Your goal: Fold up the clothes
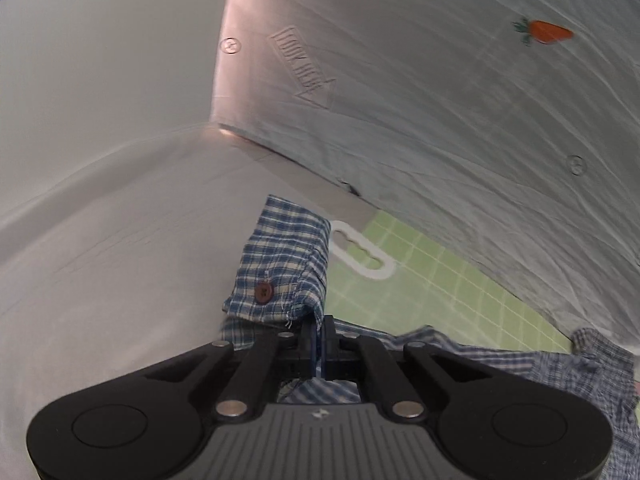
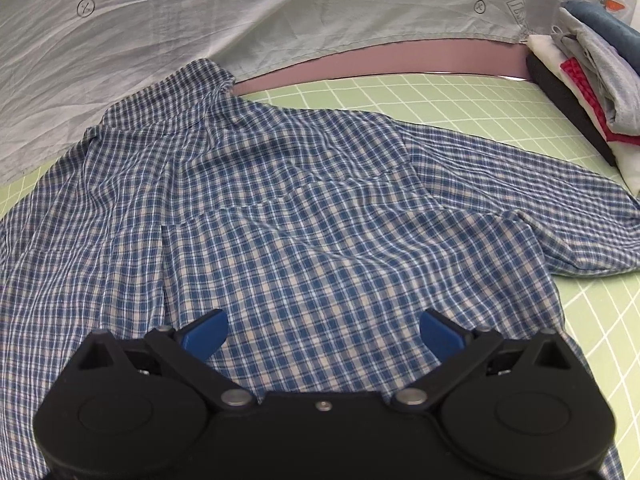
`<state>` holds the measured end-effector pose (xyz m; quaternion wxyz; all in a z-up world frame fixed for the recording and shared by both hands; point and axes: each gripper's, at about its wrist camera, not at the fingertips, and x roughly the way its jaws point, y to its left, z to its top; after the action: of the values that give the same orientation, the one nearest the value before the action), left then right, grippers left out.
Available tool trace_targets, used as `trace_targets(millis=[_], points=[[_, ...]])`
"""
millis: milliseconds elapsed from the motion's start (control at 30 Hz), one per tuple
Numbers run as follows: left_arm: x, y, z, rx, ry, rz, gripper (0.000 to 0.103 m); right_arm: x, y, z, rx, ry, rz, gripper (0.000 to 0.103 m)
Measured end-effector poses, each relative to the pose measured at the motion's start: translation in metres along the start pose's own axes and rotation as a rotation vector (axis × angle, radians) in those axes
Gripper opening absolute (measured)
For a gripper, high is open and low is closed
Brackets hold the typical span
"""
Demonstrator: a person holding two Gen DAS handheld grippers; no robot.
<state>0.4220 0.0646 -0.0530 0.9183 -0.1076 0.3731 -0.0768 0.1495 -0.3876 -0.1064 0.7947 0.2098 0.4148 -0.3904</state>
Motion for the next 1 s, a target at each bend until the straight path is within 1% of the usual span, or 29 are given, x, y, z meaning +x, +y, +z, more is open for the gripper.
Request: trace_targets(millis=[67, 167, 200, 233, 267, 333, 367, 400, 433, 500, 533, 600, 667, 700, 733, 800, 867, 933, 1000], points=[[-0.005, -0.041, -0.014, 0.054, 0.012, -0.087, 0.001, -0.005, -0.01, -0.002, 0.023, -0.015, 0.001, 0.103], [-0.004, -0.099, -0.048, 0.127, 0.079, -0.221, 0.001, -0.011, -0.028, -0.006, 0.066, -0.031, -0.005, 0.103], [0.0, -0.115, -0.062, 0.149, 0.118, -0.247, 0.003, -0.012, -0.035, -0.008, 0.083, -0.034, -0.009, 0.103], [0.003, -0.131, -0.078, 0.183, 0.17, -0.267, 0.009, -0.013, -0.041, -0.01, 0.101, -0.036, -0.016, 0.103], [0.005, -0.143, -0.09, 0.208, 0.204, -0.269, 0.011, -0.014, -0.048, -0.013, 0.121, -0.036, -0.022, 0.103], [0.002, -0.159, -0.11, 0.264, 0.268, -0.288, 0.044, -0.016, -0.058, -0.018, 0.152, -0.036, -0.032, 0.103], [-0.004, -0.162, -0.116, 0.282, 0.275, -0.298, 0.052, -0.018, -0.062, -0.02, 0.165, -0.037, -0.036, 0.103], [-0.011, -0.162, -0.12, 0.295, 0.267, -0.3, 0.07, -0.02, -0.065, -0.022, 0.173, -0.041, -0.039, 0.103], [-0.016, -0.16, -0.121, 0.304, 0.256, -0.295, 0.086, -0.022, -0.065, -0.023, 0.173, -0.046, -0.038, 0.103], [-0.025, -0.151, -0.12, 0.308, 0.23, -0.266, 0.094, -0.024, -0.062, -0.024, 0.161, -0.056, -0.031, 0.103], [-0.027, -0.145, -0.117, 0.308, 0.218, -0.231, 0.094, -0.024, -0.056, -0.023, 0.147, -0.061, -0.023, 0.103], [-0.027, -0.131, -0.112, 0.304, 0.21, -0.138, 0.098, -0.024, -0.042, -0.02, 0.114, -0.071, 0.0, 0.103], [-0.021, -0.111, -0.105, 0.279, 0.217, -0.01, 0.098, -0.025, -0.019, -0.017, 0.058, -0.087, 0.032, 0.103], [-0.016, -0.1, -0.101, 0.257, 0.224, 0.051, 0.098, -0.025, -0.007, -0.016, 0.026, -0.095, 0.05, 0.103], [-0.01, -0.086, -0.095, 0.215, 0.24, 0.101, 0.098, -0.025, 0.007, -0.015, -0.006, -0.104, 0.065, 0.103], [-0.001, -0.061, -0.087, 0.131, 0.267, 0.168, 0.098, -0.026, 0.037, -0.014, -0.072, -0.123, 0.092, 0.103], [0.004, -0.042, -0.079, 0.069, 0.281, 0.207, 0.098, -0.027, 0.07, -0.016, -0.142, -0.14, 0.129, 0.103], [0.009, -0.031, -0.076, 0.049, 0.294, 0.222, 0.098, -0.028, 0.104, -0.017, -0.201, -0.153, 0.171, 0.103], [0.013, -0.022, -0.074, 0.036, 0.306, 0.23, 0.098, -0.03, 0.134, -0.018, -0.226, -0.158, 0.213, 0.103]])
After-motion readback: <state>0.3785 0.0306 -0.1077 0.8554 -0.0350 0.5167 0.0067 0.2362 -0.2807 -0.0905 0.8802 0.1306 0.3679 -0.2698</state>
